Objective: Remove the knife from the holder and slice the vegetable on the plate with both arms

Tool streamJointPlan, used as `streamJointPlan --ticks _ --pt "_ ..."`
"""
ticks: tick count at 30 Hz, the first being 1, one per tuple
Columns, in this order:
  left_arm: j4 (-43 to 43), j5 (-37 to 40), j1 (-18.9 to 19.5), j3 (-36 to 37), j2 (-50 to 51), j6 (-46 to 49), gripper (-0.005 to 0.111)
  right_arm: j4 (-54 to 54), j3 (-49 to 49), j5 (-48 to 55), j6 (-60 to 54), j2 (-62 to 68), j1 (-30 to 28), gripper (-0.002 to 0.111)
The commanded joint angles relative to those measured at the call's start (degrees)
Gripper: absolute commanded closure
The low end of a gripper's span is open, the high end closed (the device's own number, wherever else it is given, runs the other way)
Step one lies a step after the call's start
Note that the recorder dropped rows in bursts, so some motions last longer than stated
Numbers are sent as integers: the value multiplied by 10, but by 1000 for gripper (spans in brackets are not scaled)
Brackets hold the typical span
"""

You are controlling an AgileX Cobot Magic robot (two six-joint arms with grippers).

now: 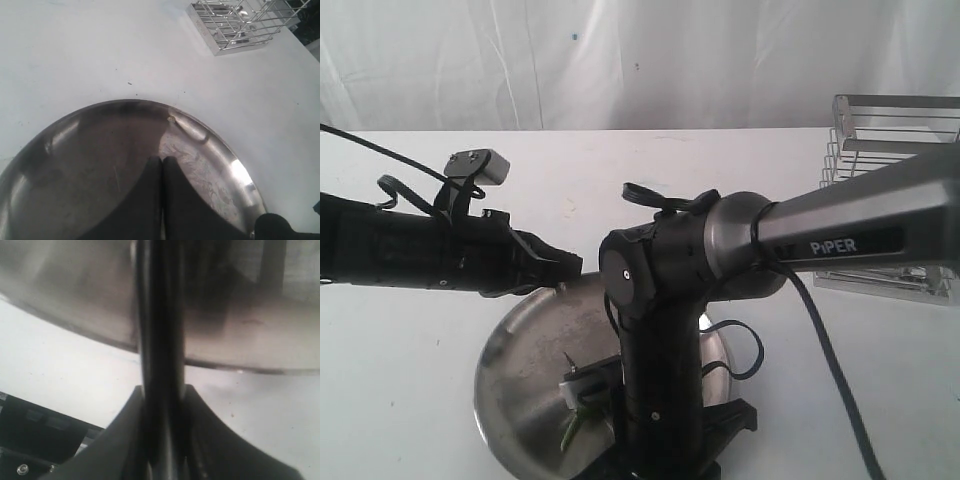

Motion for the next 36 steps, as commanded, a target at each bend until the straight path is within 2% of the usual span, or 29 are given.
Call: streamJointPlan --ticks 1,11,26,36 --pt "-12 27 1 6 18 -4 107 -3 -4 -5 -4 0 -4 108" --pt "-12 21 -39 17 104 28 107 -2 -4 -8 -4 0 -4 108" --pt "-12 24 -39 18 178 40 107 0 -4 -42 -4 0 -4 108" --pt "-12 24 -39 33 185 38 107 14 -4 -84 0 5 -4 108"
